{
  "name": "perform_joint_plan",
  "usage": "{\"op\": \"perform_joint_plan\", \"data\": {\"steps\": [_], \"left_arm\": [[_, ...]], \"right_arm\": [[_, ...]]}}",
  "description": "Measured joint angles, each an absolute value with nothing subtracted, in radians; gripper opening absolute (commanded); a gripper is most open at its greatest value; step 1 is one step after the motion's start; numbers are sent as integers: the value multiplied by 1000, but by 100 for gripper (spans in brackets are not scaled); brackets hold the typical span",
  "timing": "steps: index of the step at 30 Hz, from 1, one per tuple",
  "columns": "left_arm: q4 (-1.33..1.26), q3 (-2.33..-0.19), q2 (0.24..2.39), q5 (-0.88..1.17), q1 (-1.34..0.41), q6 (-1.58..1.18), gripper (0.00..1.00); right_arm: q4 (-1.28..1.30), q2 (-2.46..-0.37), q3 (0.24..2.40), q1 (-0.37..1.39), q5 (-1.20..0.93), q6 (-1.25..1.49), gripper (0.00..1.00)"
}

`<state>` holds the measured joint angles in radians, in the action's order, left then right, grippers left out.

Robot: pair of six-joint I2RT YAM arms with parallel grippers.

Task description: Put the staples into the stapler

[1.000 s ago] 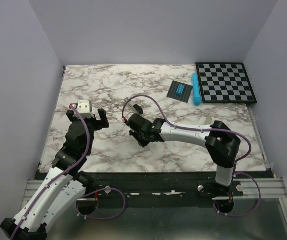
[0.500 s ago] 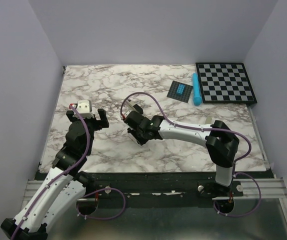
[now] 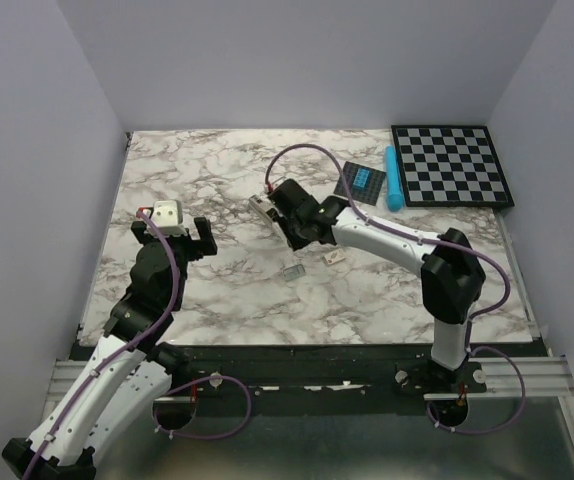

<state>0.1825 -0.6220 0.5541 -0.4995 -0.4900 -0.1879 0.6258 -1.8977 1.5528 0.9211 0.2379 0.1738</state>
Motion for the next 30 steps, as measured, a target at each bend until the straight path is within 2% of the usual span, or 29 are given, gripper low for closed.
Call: {"op": "perform_joint_plan", "data": {"steps": [8, 16, 21, 24, 27, 28, 30], "left_arm": [[183, -622, 548, -499, -480, -188, 99], [182, -622, 548, -493, -470, -189, 99], [182, -622, 548, -485, -459, -191, 99], [181, -619, 548, -481, -451, -192, 99], [181, -618, 548, -475, -440, -194, 99], [181, -617, 548, -474, -436, -195, 99], [181, -616, 548, -470, -429, -196, 99]], "right_arm": [[634, -1860, 1547, 746, 262, 163, 5], [631, -1898, 1570, 671, 256, 155, 6], [632, -2017, 1641, 649, 241, 148, 14], [638, -2077, 1675, 646, 226, 148, 21], [644, -2115, 1703, 641, 216, 149, 40], [650, -2120, 1711, 640, 215, 148, 54], [652, -2121, 1721, 639, 206, 154, 68]]}}
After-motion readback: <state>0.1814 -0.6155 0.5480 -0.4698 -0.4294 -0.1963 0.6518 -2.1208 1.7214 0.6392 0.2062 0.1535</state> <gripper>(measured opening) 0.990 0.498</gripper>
